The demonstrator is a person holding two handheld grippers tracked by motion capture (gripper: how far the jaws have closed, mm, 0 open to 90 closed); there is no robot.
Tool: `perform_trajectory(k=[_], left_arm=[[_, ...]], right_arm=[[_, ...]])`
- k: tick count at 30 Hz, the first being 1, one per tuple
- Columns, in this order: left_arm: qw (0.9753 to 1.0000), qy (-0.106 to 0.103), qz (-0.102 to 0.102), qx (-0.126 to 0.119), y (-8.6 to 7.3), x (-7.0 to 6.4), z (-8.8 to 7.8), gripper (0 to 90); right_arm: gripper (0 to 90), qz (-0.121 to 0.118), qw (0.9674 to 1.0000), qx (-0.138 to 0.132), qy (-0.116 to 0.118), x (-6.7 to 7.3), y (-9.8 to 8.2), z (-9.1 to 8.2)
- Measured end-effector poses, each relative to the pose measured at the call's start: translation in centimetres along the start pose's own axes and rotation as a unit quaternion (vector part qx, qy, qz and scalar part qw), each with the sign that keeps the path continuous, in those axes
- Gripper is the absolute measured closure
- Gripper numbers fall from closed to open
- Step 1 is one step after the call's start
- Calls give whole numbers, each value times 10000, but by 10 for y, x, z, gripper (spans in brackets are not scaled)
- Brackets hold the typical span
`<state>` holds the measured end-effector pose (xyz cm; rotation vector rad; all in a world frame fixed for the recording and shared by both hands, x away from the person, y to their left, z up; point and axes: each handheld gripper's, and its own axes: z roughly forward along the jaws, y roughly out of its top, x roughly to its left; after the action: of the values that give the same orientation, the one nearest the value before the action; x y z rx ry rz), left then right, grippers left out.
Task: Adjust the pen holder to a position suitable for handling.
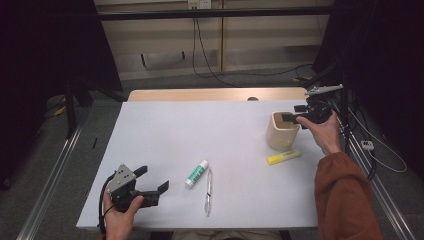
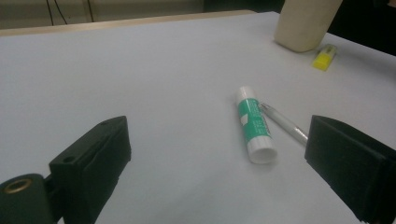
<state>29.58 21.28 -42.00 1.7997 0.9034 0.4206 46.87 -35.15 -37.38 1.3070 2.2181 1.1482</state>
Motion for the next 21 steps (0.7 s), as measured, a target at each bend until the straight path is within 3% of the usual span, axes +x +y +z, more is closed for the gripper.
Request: perform_trajectory(k=[10,21], left_arm=[[10000,-26,-9,36,-1,0,1,69],[10000,-35,-21,49,-1,0,1,69]], right_arm=[[489,-312,9987,282,300,-9,-5,16],[693,-487,9979,368,222,-13,-3,14]])
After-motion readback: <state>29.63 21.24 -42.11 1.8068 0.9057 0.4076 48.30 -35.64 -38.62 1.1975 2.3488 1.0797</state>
